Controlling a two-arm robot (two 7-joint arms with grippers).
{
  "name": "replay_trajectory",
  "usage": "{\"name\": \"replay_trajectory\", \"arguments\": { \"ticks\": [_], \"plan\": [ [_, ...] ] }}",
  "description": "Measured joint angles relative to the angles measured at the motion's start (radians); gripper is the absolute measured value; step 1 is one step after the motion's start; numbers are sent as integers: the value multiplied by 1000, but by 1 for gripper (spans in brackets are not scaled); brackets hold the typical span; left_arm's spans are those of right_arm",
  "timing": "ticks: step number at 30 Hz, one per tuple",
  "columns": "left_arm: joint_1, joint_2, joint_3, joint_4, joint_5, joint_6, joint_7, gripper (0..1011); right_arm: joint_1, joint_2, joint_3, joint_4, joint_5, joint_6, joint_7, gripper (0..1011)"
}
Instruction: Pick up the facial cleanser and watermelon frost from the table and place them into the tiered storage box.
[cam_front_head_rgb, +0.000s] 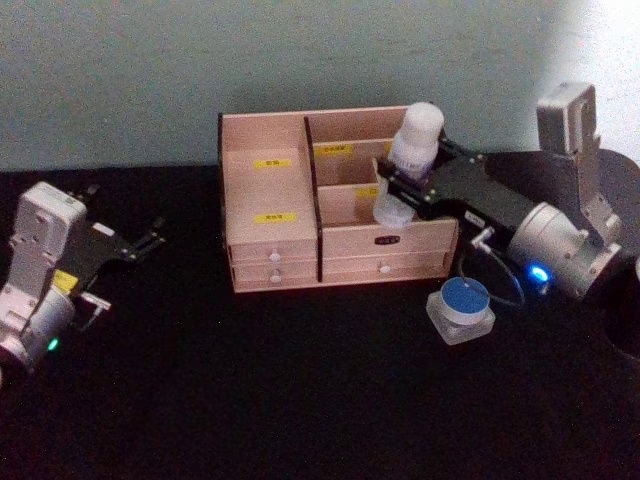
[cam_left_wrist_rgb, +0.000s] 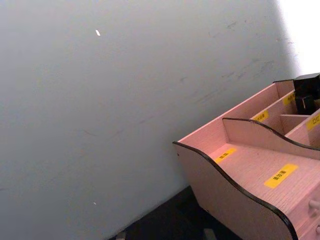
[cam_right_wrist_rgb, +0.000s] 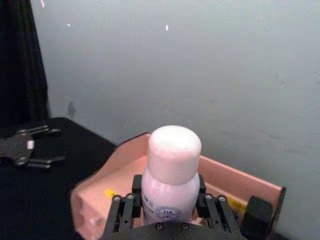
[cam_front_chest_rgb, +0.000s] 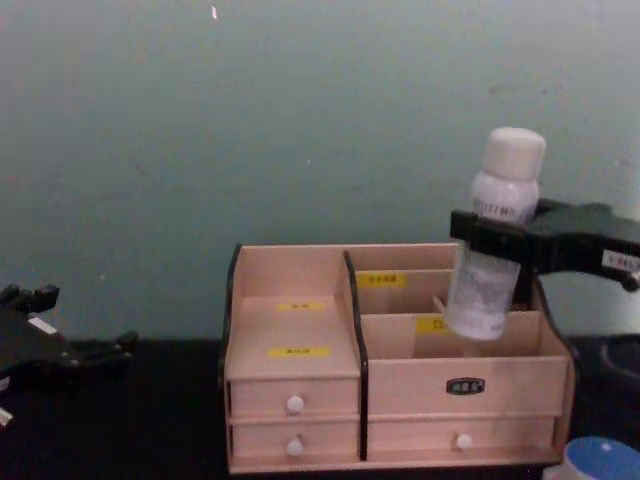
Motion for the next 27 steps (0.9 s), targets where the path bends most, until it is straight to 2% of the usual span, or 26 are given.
{"name": "replay_trajectory", "arguments": {
  "ticks": [12,15,27],
  "plan": [
    [0,0,0,0,0,0,0,1001,123,-46,-15,128,-39,0,-7,601],
    [0,0,0,0,0,0,0,1001,163,-65,-22,179,-43,0,4,601],
    [0,0,0,0,0,0,0,1001,264,-117,-50,320,-62,-14,36,601]
  ]
}}
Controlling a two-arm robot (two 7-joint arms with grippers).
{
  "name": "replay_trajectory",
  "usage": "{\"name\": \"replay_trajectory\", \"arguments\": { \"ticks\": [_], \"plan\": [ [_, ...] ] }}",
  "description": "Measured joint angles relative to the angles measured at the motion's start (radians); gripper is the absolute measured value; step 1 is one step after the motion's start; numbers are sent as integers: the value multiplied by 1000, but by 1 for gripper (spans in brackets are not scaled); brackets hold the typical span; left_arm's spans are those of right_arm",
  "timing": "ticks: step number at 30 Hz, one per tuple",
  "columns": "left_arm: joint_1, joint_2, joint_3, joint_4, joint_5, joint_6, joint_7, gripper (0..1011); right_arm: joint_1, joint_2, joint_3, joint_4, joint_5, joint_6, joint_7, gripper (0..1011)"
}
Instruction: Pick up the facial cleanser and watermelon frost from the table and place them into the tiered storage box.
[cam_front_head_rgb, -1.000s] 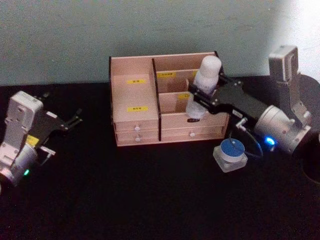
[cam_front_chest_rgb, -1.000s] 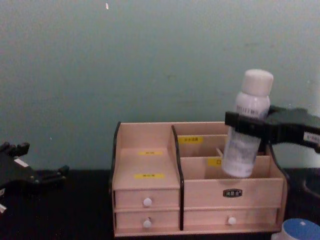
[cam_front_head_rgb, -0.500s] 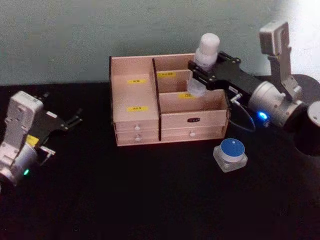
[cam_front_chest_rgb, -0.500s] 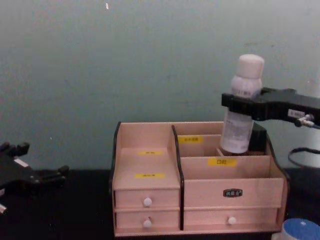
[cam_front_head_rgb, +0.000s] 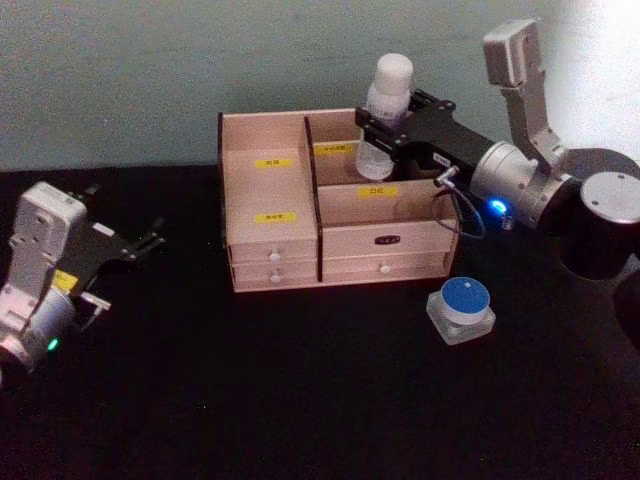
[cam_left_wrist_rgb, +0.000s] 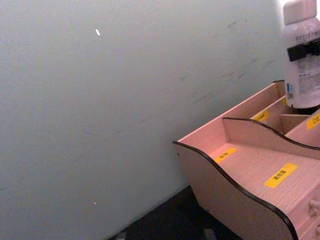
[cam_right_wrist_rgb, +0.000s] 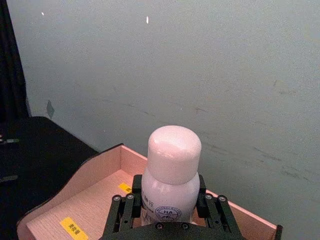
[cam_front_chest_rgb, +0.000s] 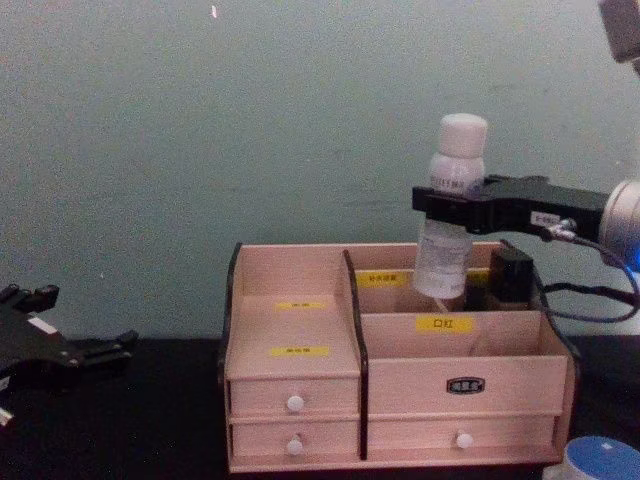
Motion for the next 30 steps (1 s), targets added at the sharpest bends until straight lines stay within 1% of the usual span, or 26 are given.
{"name": "replay_trajectory", "arguments": {
  "ticks": [6,14,23,30],
  "plan": [
    [0,0,0,0,0,0,0,1001,42,-23,-16,63,-16,-14,14,601],
    [0,0,0,0,0,0,0,1001,80,-52,-28,134,-33,-35,23,601],
    [0,0,0,0,0,0,0,1001,114,-82,-31,212,-50,-60,24,601],
    [0,0,0,0,0,0,0,1001,137,-104,-25,270,-64,-78,24,601]
  ]
}}
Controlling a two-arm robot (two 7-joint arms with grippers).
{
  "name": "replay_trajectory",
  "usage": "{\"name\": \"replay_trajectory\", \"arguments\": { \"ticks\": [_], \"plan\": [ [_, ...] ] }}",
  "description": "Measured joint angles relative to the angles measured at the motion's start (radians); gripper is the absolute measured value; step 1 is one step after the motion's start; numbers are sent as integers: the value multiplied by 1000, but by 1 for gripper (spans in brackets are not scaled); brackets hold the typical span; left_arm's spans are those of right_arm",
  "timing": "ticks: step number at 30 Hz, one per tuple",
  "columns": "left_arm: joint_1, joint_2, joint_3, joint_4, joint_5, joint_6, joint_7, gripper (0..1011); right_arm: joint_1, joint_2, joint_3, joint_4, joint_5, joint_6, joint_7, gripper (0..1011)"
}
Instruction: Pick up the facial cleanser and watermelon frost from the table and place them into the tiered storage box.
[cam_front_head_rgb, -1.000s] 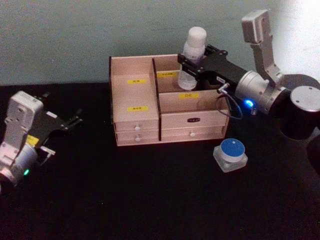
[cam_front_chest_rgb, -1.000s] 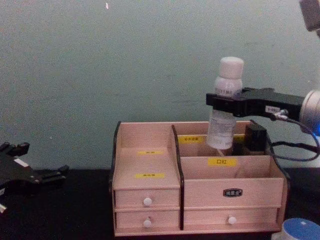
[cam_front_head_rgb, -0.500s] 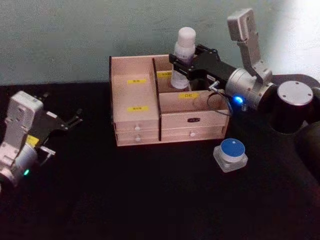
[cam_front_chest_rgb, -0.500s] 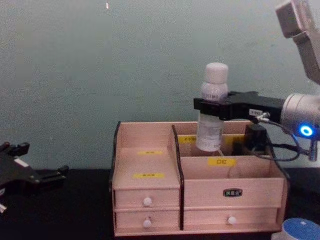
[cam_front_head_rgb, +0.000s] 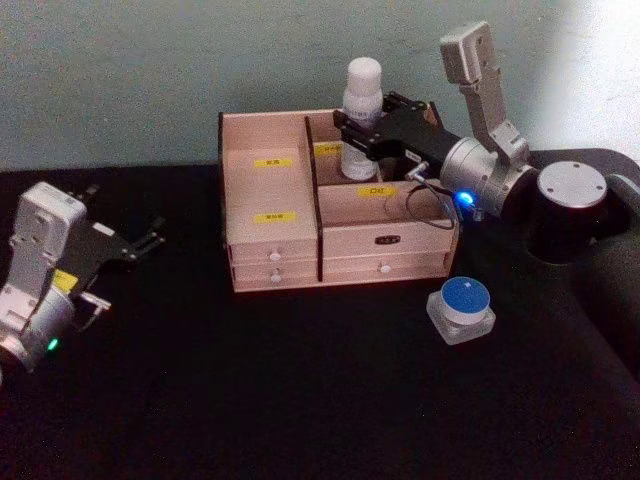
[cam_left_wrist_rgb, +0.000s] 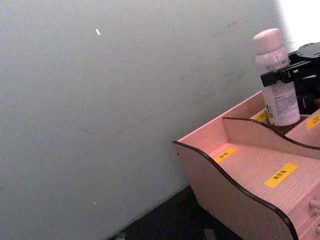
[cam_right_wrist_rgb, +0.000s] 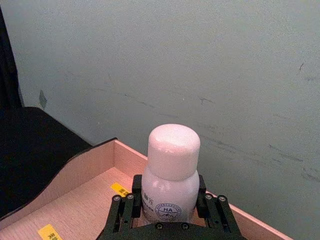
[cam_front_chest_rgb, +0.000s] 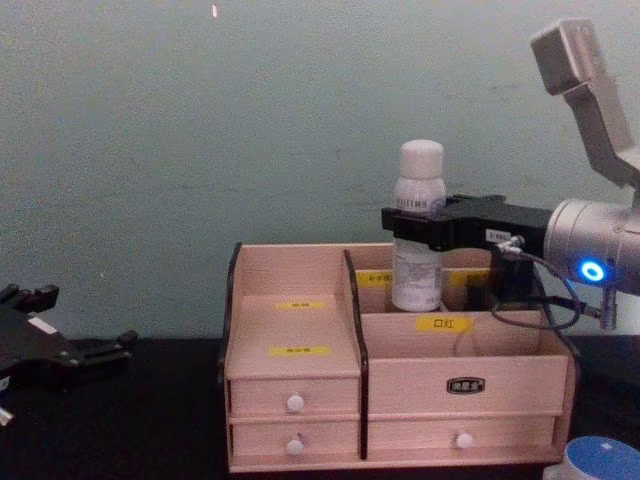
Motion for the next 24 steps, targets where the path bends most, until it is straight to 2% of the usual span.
{"name": "replay_trajectory", "arguments": {
  "ticks": [24],
  "plan": [
    [0,0,0,0,0,0,0,1001,8,-19,7,43,-30,-8,15,601]
  ]
}}
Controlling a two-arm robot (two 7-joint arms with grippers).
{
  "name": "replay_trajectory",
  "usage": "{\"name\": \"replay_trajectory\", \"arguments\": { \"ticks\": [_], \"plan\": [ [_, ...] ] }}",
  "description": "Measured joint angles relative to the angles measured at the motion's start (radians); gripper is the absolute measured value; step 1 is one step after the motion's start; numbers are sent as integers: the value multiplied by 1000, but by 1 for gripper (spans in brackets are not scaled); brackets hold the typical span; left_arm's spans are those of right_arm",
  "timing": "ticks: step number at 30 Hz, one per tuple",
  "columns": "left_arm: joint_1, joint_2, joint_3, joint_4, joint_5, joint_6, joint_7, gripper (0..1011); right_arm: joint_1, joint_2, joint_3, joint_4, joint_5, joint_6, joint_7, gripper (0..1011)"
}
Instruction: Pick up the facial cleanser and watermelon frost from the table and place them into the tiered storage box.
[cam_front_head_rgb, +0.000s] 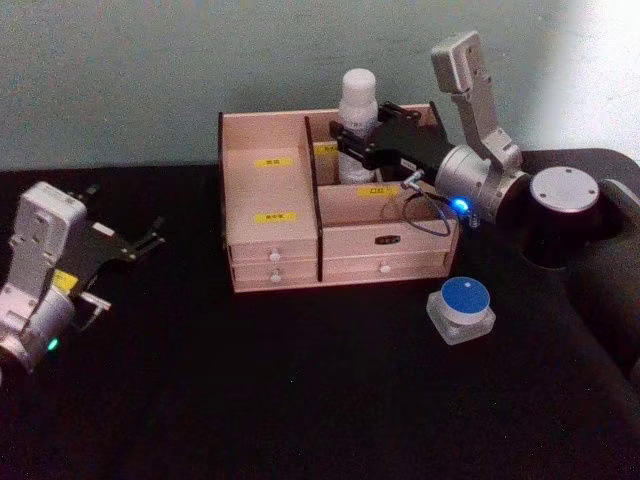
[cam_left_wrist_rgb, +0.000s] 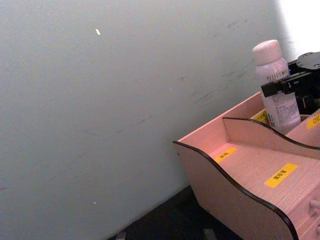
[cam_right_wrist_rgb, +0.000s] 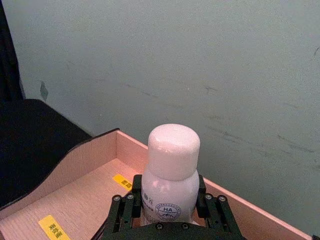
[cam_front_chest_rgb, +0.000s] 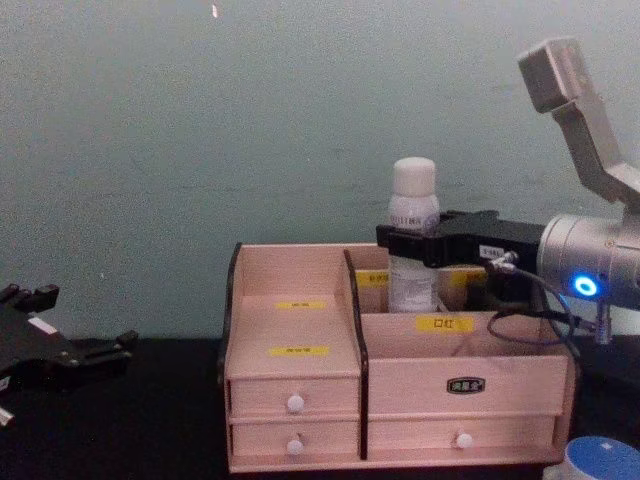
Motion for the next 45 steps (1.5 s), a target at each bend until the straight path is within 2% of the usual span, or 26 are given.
{"name": "replay_trajectory", "arguments": {
  "ticks": [24,45],
  "plan": [
    [0,0,0,0,0,0,0,1001,14,-15,-3,58,-27,-4,5,601],
    [0,0,0,0,0,0,0,1001,19,-20,-1,80,-39,3,12,601]
  ]
}}
